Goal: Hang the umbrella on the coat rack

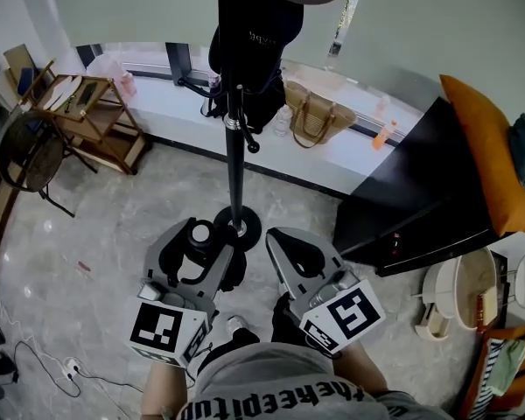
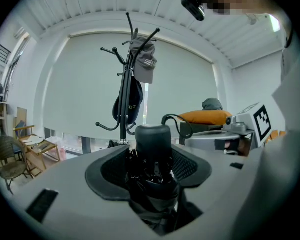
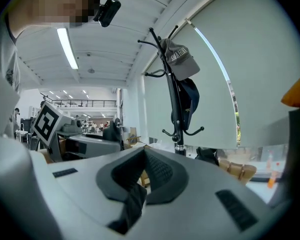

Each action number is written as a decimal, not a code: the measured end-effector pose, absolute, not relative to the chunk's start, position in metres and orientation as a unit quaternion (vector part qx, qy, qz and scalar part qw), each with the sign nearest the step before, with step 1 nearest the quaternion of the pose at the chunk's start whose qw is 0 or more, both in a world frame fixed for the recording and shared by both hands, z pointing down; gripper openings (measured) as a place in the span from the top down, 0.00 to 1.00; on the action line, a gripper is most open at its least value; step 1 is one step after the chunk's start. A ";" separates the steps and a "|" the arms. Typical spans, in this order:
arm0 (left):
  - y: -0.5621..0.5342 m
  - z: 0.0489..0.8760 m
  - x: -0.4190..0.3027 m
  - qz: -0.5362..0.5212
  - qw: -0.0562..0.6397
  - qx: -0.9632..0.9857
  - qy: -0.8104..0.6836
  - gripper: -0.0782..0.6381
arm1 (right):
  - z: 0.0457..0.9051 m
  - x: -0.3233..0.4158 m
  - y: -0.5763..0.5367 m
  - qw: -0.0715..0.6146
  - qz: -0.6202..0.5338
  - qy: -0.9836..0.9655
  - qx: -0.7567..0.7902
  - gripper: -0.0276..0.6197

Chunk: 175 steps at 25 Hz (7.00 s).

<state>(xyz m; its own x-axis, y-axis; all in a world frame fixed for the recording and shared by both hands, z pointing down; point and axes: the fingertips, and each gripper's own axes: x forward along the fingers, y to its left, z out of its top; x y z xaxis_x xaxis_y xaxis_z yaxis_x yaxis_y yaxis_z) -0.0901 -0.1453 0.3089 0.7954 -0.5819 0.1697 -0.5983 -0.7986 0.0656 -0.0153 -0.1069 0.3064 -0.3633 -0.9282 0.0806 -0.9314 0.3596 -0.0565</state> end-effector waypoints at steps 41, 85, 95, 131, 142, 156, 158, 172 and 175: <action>-0.217 0.353 -0.027 0.078 0.116 0.844 -0.518 0.54 | 0.321 0.063 -0.205 0.034 0.061 -0.926 0.370 0.94; -0.266 0.358 -0.020 0.107 0.136 0.786 -0.593 0.54 | 0.326 0.086 -0.237 0.024 0.072 -0.951 0.299 0.94; -0.276 0.356 -0.017 0.112 0.131 0.790 -0.589 0.54 | 0.328 0.090 -0.241 0.023 0.073 -0.950 0.302 0.94; -0.300 0.421 -0.001 0.187 0.170 0.799 -0.546 0.53 | 0.333 0.101 -0.257 0.030 0.078 -0.945 0.317 0.94; -0.279 0.417 -0.005 0.150 0.072 0.810 -0.563 0.52 | 0.338 0.097 -0.257 0.034 0.081 -0.945 0.315 0.94; -0.259 0.395 -0.026 0.142 0.052 0.794 -0.588 0.84 | 0.331 0.075 -0.242 0.029 0.074 -0.952 0.294 0.94; -0.254 0.392 -0.028 0.136 0.053 0.794 -0.590 0.85 | 0.329 0.071 -0.237 0.030 0.071 -0.953 0.292 0.94; -0.218 0.371 -0.025 0.086 0.076 0.821 -0.559 0.87 | 0.325 0.055 -0.210 0.028 0.062 -0.955 0.288 0.94; -0.209 0.364 -0.024 0.065 0.080 0.834 -0.542 0.87 | 0.323 0.051 -0.203 0.025 0.060 -0.954 0.292 0.94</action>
